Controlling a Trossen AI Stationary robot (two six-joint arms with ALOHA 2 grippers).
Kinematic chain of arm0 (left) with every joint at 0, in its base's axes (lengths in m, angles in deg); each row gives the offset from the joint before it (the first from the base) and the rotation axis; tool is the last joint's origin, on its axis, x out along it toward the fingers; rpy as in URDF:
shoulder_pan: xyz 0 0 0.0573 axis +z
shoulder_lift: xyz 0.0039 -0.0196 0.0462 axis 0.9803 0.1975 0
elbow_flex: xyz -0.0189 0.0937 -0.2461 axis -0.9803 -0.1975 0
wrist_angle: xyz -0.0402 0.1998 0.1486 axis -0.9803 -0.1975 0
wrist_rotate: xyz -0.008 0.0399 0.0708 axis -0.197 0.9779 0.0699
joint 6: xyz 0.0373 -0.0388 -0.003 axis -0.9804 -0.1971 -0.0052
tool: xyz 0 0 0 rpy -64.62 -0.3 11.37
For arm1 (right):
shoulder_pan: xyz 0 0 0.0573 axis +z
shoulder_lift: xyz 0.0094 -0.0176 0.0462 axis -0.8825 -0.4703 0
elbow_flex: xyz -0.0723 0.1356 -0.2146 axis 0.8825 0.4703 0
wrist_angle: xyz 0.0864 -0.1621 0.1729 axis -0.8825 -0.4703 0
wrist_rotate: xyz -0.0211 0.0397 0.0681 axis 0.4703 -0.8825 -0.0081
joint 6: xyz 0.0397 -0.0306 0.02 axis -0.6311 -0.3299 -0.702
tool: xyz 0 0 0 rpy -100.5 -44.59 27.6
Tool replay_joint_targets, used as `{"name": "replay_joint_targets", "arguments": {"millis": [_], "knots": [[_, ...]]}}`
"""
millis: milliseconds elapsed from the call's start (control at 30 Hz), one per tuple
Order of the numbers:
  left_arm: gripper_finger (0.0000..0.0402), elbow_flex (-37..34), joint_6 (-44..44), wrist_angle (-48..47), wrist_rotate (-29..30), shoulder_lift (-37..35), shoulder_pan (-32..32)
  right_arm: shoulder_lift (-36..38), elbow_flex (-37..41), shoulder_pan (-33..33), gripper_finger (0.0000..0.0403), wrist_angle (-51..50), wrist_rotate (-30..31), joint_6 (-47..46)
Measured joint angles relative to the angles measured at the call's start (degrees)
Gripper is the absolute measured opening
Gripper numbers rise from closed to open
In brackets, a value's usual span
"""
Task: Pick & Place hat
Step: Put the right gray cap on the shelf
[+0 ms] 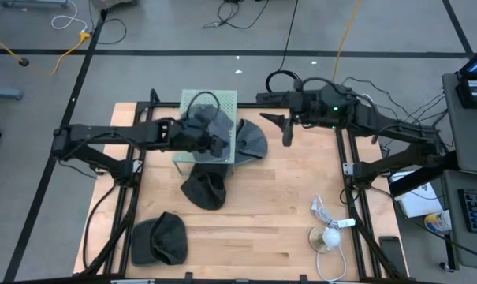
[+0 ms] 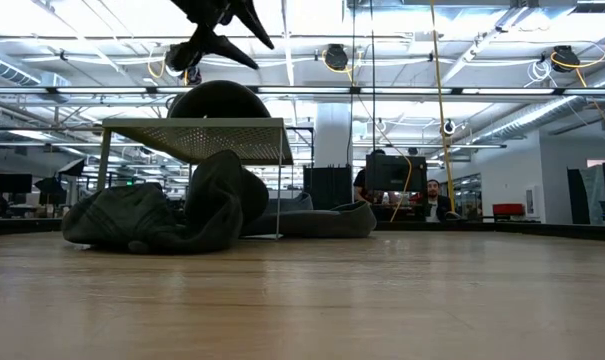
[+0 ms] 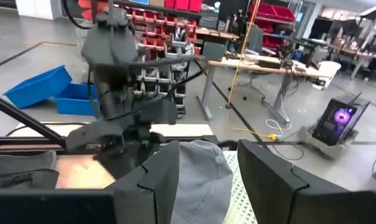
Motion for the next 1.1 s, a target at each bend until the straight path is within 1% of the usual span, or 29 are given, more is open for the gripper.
{"name": "replay_joint_targets", "arguments": {"millis": [267,467,700,1100], "knots": [[0.0163,0.02,6.63,1.16,3.75,3.22,-4.61,1.56,0.00,0.00,0.0155,-0.38,-0.04,1.75],[0.0163,0.02,9.33,-0.20,4.19,4.72,-6.99,1.54,0.00,0.00,0.0155,-0.56,-0.06,3.82],[0.0163,0.02,12.36,-5.54,4.04,4.82,-8.03,1.51,0.00,0.00,0.0155,-0.31,-0.09,3.86],[0.0163,0.06,12.08,-10.44,2.44,2.25,-8.04,1.51,0.00,0.17,0.0155,-0.29,-0.26,1.83]]}}
